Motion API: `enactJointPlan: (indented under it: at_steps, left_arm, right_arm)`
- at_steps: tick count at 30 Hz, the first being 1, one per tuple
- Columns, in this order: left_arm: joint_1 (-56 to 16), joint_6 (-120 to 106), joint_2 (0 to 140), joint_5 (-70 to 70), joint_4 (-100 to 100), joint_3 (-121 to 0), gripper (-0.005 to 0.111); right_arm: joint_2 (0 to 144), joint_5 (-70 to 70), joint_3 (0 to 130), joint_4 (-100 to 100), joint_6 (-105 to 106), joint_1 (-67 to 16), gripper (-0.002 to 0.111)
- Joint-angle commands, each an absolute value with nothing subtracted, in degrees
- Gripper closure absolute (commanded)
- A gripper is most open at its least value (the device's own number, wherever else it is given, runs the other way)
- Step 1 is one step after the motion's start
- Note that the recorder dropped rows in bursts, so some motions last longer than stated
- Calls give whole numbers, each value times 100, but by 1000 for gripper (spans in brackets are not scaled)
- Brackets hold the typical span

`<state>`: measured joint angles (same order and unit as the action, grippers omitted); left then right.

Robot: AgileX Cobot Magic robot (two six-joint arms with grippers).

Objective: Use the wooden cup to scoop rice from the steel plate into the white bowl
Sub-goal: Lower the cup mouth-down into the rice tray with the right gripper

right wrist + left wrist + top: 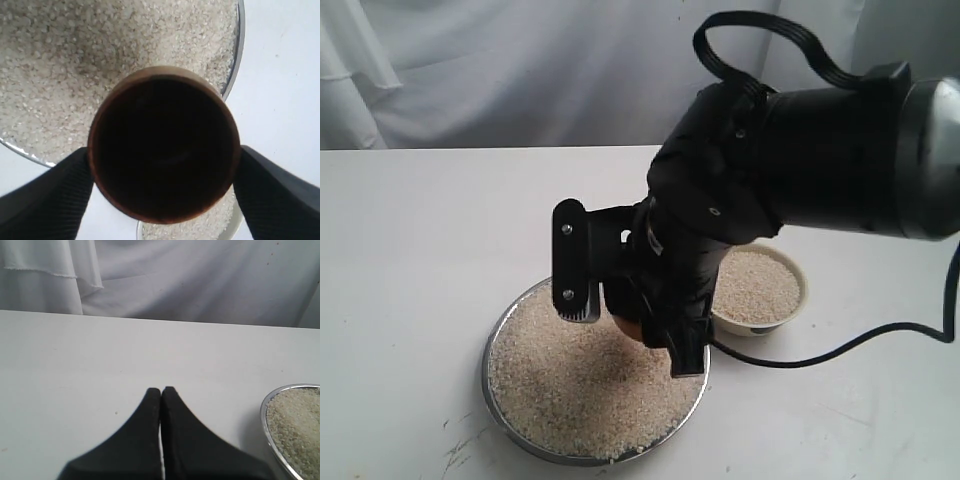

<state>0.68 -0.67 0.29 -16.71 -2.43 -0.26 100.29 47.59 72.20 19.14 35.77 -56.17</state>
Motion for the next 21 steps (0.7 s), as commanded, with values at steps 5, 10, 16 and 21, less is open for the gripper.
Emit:
enactJointPlan:
  at_steps: [5,10,16,21]
  left_arm:
    - [60,-49,0,-1634,-248,0,107]
    - [60,-49,0,-1634,-248,0,107]
    - [60,-49,0,-1634,-248,0,107]
    - [60,-49,0,-1634,-248,0,107]
  right_arm:
    - [10640,5362,7718,1563,3695,-5429,108]
    - [11104,5451,8028,1368,3953,-5429,108]
    - [11590,5590,8339,1054,4227,-5429,108]
    - [11684,5377,8396,940,4281,-5429,108]
